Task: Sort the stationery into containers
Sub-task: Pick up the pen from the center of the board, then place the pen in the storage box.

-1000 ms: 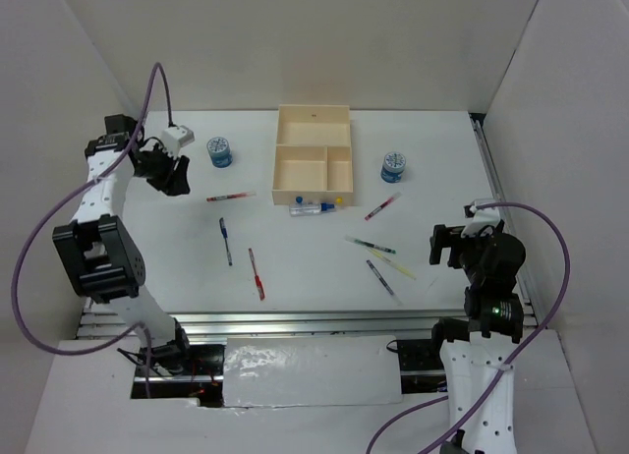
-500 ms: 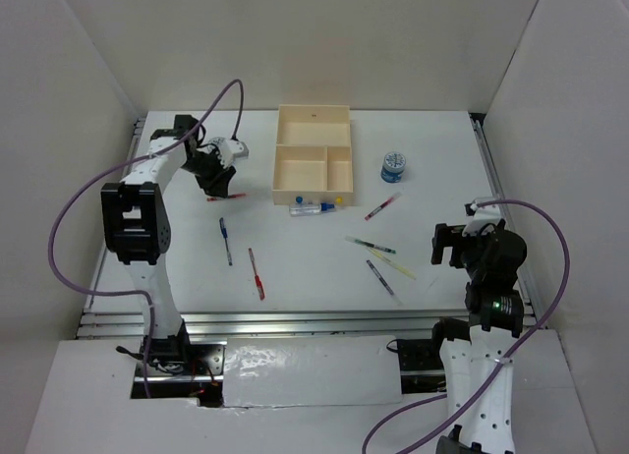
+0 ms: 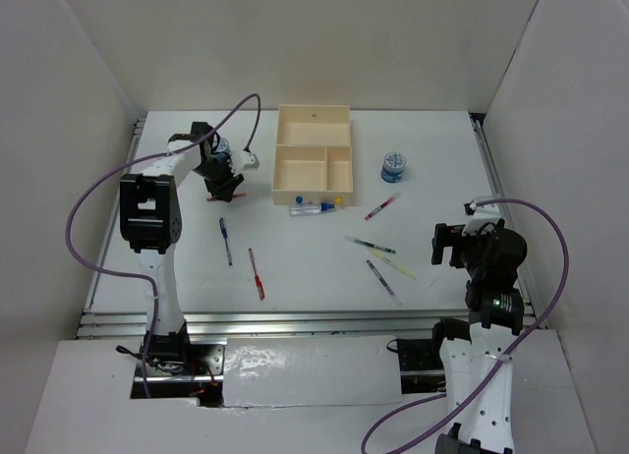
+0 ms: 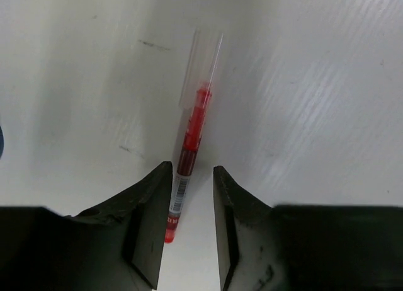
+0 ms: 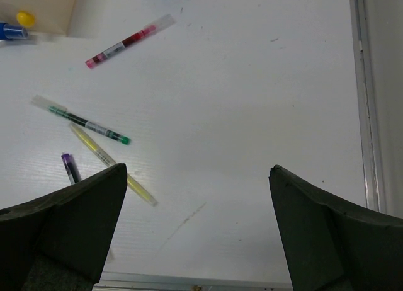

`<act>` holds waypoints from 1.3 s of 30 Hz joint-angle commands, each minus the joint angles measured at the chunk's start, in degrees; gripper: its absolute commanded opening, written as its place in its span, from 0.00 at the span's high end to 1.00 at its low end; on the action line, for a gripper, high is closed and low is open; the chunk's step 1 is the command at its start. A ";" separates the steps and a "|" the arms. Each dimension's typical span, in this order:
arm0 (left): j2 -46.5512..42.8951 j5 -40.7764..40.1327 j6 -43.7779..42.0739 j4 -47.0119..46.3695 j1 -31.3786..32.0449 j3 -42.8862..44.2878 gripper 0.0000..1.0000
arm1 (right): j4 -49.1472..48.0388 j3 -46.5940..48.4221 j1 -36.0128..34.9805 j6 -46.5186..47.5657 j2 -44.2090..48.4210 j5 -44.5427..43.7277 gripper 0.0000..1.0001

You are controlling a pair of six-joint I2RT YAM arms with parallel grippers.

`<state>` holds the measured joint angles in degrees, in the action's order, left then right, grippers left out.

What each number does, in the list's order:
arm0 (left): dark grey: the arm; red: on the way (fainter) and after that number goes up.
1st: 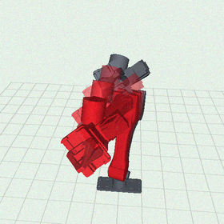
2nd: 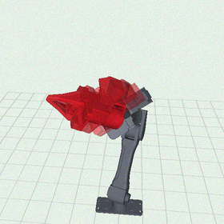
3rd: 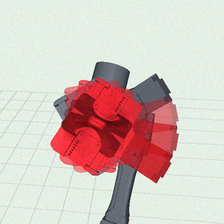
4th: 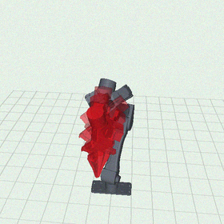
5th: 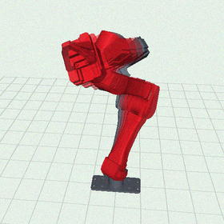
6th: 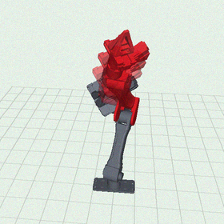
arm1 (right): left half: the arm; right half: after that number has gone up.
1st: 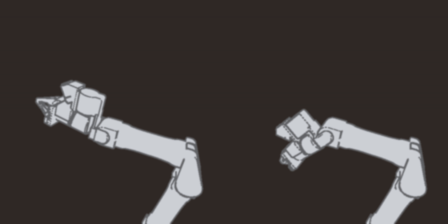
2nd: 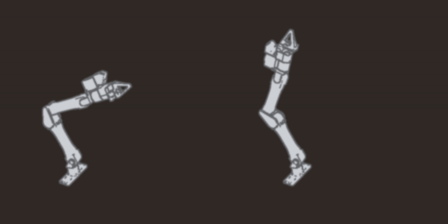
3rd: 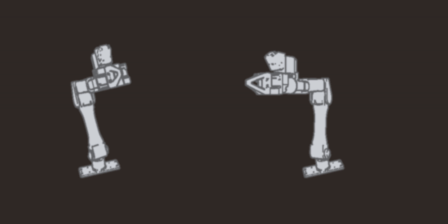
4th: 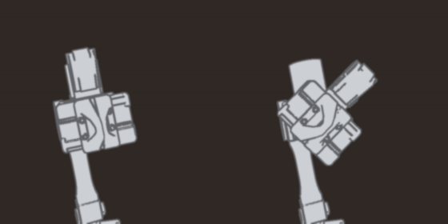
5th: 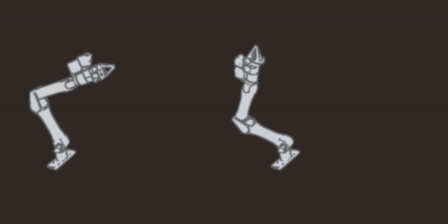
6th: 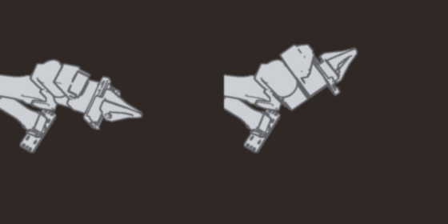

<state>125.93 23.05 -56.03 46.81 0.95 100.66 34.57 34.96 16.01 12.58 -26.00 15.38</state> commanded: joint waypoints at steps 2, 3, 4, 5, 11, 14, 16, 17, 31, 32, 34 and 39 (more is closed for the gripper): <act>2.13 -1.16 -3.47 -0.40 1.60 1.82 0.62 | 0.41 2.83 0.42 0.43 -0.37 0.44 0.00; 2.48 -1.34 -3.82 -0.23 1.69 1.73 0.65 | 0.41 2.83 0.51 0.43 -0.28 0.44 0.00; 2.65 -1.69 -4.00 -0.05 2.03 1.73 0.68 | 0.41 2.83 0.43 0.43 -0.28 0.44 0.00; 2.92 -2.04 -4.09 0.21 2.21 1.73 0.74 | 0.33 2.83 0.43 0.43 -0.19 0.44 0.00; 2.13 -4.15 -3.39 -1.01 2.65 -0.46 0.96 | 0.33 2.83 0.51 0.43 -0.11 0.44 0.00; 0.73 -5.20 -2.59 -1.54 2.39 0.49 1.00 | 0.33 2.66 0.43 0.34 0.07 0.53 0.00; -0.24 -5.73 -1.28 -0.50 2.13 2.60 1.00 | 0.33 2.74 0.51 0.52 0.25 0.62 0.00; -0.33 -5.99 -0.49 0.03 2.13 6.09 1.00 | 0.33 2.66 0.51 0.52 0.42 0.62 0.00; -5.53 -13.03 7.85 -22.10 11.08 20.07 1.00 | 0.33 2.66 0.43 0.52 0.69 0.97 0.00; -3.52 -12.59 9.43 -22.11 12.31 21.67 1.00 | 0.33 2.66 0.51 0.52 0.69 0.88 0.00; -1.84 -13.03 10.67 -23.24 13.63 24.22 1.00 | 0.15 2.66 0.43 0.43 0.69 0.88 0.00; 2.65 -14.87 9.19 -30.98 17.06 24.32 1.00 | 0.15 2.66 0.43 0.34 0.33 0.62 0.00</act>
<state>125.19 9.72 -47.66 22.57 17.43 123.42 34.79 34.96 16.03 12.91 -25.36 15.75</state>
